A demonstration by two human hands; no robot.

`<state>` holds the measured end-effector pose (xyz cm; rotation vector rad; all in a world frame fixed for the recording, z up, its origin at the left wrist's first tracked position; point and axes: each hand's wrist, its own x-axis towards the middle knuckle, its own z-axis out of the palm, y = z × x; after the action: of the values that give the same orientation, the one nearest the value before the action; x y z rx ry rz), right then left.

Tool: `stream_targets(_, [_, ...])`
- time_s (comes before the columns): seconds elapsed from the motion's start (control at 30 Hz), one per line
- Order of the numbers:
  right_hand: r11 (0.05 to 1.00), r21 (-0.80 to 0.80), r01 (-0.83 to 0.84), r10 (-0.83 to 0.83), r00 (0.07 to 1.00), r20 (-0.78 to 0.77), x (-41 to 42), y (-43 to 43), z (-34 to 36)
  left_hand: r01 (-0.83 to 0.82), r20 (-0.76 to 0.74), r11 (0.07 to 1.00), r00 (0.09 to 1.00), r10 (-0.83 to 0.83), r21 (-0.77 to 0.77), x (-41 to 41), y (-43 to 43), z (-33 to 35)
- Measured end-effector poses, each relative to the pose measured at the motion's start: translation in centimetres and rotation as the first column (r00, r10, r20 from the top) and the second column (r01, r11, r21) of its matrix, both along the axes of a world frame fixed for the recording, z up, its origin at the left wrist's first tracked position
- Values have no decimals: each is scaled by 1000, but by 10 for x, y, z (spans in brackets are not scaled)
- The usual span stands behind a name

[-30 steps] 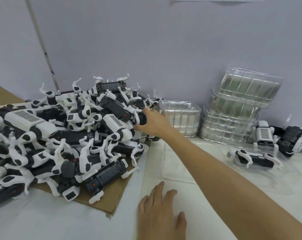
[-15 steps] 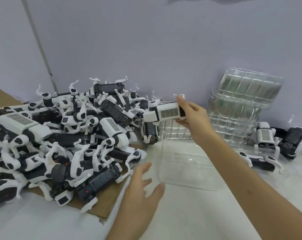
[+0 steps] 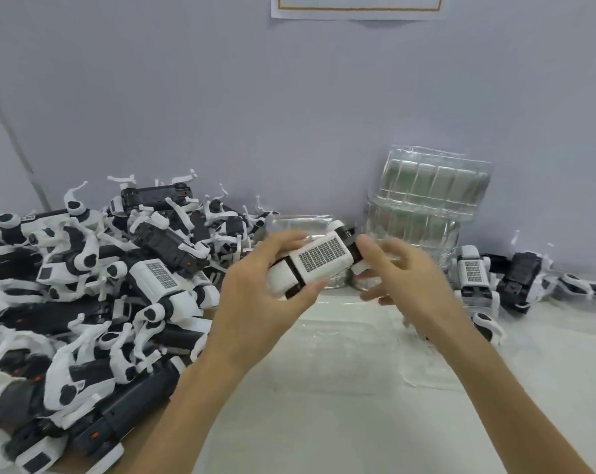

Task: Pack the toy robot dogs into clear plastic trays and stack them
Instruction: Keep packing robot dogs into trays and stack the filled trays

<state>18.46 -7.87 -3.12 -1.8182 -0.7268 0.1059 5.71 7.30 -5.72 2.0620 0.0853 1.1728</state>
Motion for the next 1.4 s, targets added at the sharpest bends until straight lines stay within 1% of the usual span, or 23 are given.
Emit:
stream_targets(0.03, [1000, -15, 21, -18, 986, 169, 2, -4, 1, 9, -1, 996, 1000, -9, -88, 0, 2, 1])
stream_targets(0.07, [1000, -26, -15, 23, 945, 327, 3, -7, 2, 19, -10, 986, 1000, -21, -165, 0, 5, 2])
stream_targets(0.1, [994, -53, -99, 113, 887, 447, 2, -10, 2, 27, -23, 974, 999, -33, -225, 0, 7, 3])
stream_targets(0.13, [978, -95, -185, 207, 826, 525, 2, -10, 0, 33, -42, 962, 998, -46, -272, -1, 10, 4])
stream_targets(0.17, [962, -138, -235, 271, 776, 570, 1, -9, -3, 45, -64, 950, 996, -68, -310, -2, 11, 4])
stream_targets(0.2, [953, -163, -257, 303, 747, 592, -1, -6, -5, 72, -78, 932, 991, -107, -356, -2, 11, 4])
stream_targets(0.27, [959, -151, -241, 281, 731, 622, 0, 1, -13, 156, -80, 860, 972, -221, -485, 0, 10, 2])
stream_targets(0.3, [967, -136, -217, 254, 743, 619, 1, 4, -16, 166, -73, 828, 968, -241, -536, 1, 11, 0])
stream_targets(0.33, [974, -125, -188, 226, 774, 592, 2, 6, -19, 147, -73, 810, 971, -228, -568, 3, 12, -4])
stream_targets(0.37, [981, -117, -152, 192, 819, 540, 5, 7, -22, 97, -89, 816, 980, -178, -570, 5, 14, -9])
stream_targets(0.4, [987, -118, -108, 152, 863, 481, 9, 8, -26, 32, -122, 845, 986, -114, -534, 8, 18, -17])
stream_targets(0.47, [985, -172, -4, 76, 907, 415, 20, 7, -35, -73, -241, 917, 970, -26, -393, 9, 23, -32])
stream_targets(0.5, [976, -216, 33, 57, 915, 399, 25, 7, -40, -77, -301, 934, 953, -33, -348, 9, 23, -39])
stream_targets(0.57, [952, -302, 56, 56, 935, 351, 30, 7, -49, -58, -392, 951, 917, -70, -305, 11, 22, -54])
stream_targets(0.67, [868, -494, 57, 115, 944, 310, 30, 8, -61, -65, -496, 986, 868, -20, -154, 14, 17, -75])
stream_targets(0.73, [829, -558, 43, 149, 944, 294, 29, 10, -66, -54, -537, 995, 844, 1, -83, 15, 13, -87])
stream_targets(0.83, [843, -538, 30, 147, 947, 284, 31, 9, -67, -42, -497, 997, 868, 4, -65, 15, 9, -97])
stream_targets(0.93, [840, -540, 45, 153, 936, 317, 34, 9, -68, -29, -448, 999, 894, 6, -45, 14, 10, -99])
stream_targets(1.07, [813, -579, 60, 143, 944, 298, 38, 12, -68, -7, -425, 997, 905, -24, -71, 15, 12, -103])
stream_targets(1.2, [787, -612, 79, 133, 947, 294, 41, 16, -69, -29, -419, 993, 908, -23, -117, 18, 13, -107])
stream_targets(1.27, [812, -575, 98, 93, 952, 292, 41, 17, -71, -32, -414, 991, 910, -24, -128, 19, 13, -107])
stream_targets(1.33, [851, -511, 126, 34, 956, 293, 41, 17, -74, -47, -393, 990, 920, -8, -129, 19, 12, -107])
stream_targets(1.4, [888, -440, 138, 11, 948, 318, 40, 14, -75, -64, -372, 990, 928, 13, -124, 18, 10, -109])
